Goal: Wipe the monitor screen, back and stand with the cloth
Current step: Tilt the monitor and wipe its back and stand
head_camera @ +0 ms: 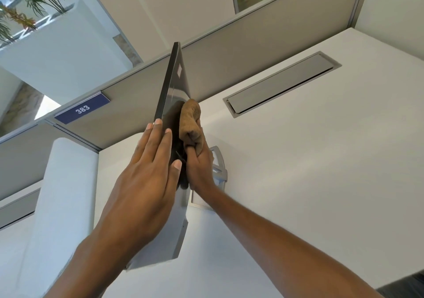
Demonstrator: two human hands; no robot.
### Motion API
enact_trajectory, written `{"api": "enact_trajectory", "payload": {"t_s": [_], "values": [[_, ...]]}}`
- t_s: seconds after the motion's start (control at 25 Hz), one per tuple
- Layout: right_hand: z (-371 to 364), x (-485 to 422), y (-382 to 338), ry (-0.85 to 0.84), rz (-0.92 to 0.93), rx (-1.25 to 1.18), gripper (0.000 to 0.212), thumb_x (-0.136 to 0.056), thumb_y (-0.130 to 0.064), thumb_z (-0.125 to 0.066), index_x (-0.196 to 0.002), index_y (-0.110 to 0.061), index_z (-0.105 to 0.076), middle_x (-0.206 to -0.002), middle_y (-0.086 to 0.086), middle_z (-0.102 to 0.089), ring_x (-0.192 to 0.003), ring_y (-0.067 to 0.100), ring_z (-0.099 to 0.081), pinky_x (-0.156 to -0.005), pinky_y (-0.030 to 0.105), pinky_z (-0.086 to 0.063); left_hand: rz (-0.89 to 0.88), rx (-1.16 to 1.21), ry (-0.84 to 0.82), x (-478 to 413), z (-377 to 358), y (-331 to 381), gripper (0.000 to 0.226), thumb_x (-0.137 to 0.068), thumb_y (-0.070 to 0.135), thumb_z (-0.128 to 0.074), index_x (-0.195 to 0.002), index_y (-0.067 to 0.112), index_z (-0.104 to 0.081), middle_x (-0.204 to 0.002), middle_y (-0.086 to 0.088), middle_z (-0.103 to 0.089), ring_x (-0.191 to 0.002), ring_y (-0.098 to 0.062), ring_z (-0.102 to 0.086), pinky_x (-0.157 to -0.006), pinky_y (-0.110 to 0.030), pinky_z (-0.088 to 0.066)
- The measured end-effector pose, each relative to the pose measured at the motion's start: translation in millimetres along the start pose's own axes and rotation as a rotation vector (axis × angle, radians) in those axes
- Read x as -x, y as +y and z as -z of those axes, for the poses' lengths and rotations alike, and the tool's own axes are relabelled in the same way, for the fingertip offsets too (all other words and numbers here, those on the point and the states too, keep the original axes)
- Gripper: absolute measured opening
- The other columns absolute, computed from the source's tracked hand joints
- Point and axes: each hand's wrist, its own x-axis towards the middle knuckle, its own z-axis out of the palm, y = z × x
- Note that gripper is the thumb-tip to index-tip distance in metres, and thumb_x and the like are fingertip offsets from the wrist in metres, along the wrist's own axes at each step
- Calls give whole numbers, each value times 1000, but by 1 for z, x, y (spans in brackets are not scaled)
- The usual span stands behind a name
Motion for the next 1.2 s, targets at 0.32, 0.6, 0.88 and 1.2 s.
{"api": "enact_trajectory", "payload": {"t_s": [0.32, 0.6, 0.88, 1.2], "values": [[-3, -89, -42, -86, -11, -6, 69, -88, -58, -46, -141, -15, -55, -113, 3, -70, -109, 25, -67, -101, 59, -55, 50, 37, -51, -2, 3, 2, 72, -95, 59, -7, -160, 38, 16, -163, 29, 31, -145, 15, 33, -107, 0, 17], [-4, -151, -71, -129, 39, -67, 34, -97, -39, -52, -119, -18, -66, -107, 7, -70, -108, 31, -66, -101, 51, -56, -37, -50, 47, -7, -11, -17, 67, -106, 46, -31, -163, 11, -31, -175, 3, -10, -158, -9, -2, -120, -28, -20], [6, -165, -31, -147, -112, -33, 20, -113, -19, -38, -110, -26, -57, -99, -4, -65, -94, 11, -64, -76, 12, -54, -107, -34, 110, -16, -12, -18, 71, -112, 47, -20, -149, -7, -47, -161, -23, -40, -153, -22, -15, -122, -12, -7], [17, -160, 21, -177, -381, 89, 29, -114, -29, -34, -113, -16, -59, -95, 3, -66, -95, 24, -64, -87, 31, -56, -171, -52, 140, -22, -18, -20, 70, -112, 44, -20, -144, -9, -51, -157, -21, -43, -160, -8, -1, -119, -14, -17]]}}
